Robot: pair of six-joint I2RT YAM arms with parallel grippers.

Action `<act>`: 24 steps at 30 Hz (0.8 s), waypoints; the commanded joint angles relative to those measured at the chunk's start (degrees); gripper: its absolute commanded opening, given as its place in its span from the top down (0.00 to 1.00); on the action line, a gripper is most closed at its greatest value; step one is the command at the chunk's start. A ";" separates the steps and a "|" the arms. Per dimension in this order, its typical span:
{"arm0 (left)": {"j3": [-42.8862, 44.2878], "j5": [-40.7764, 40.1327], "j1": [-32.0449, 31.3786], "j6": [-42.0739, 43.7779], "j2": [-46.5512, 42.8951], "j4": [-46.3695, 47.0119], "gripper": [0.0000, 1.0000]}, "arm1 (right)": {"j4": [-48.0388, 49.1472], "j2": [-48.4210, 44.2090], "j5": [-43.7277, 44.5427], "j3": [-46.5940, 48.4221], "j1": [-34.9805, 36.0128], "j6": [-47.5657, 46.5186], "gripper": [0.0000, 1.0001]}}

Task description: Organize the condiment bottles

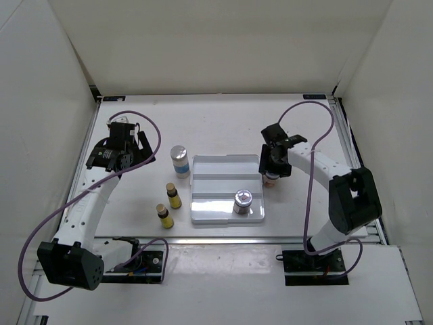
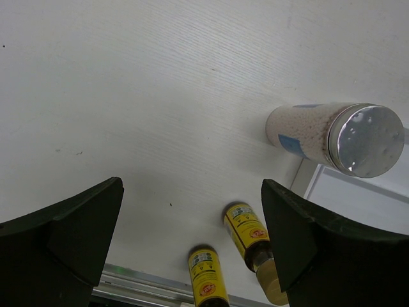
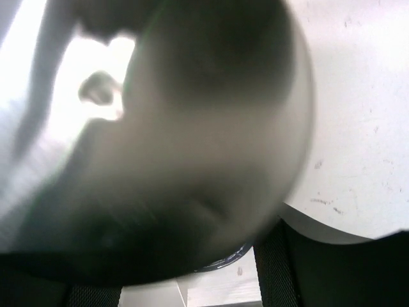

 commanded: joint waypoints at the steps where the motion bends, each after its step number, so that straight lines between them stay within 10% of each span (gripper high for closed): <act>1: 2.22 0.59 0.22 0.29 -0.59 0.55 0.00 | -2.71 -3.49 0.84 -2.58 -0.27 2.30 0.76; 16: 2.22 0.59 0.22 0.29 -1.11 0.55 0.00 | -23.28 -24.48 12.18 2.67 11.76 9.16 0.93; 24: 2.22 0.59 0.22 0.29 -1.64 0.55 0.00 | -19.77 -16.28 10.77 19.34 26.08 5.39 1.00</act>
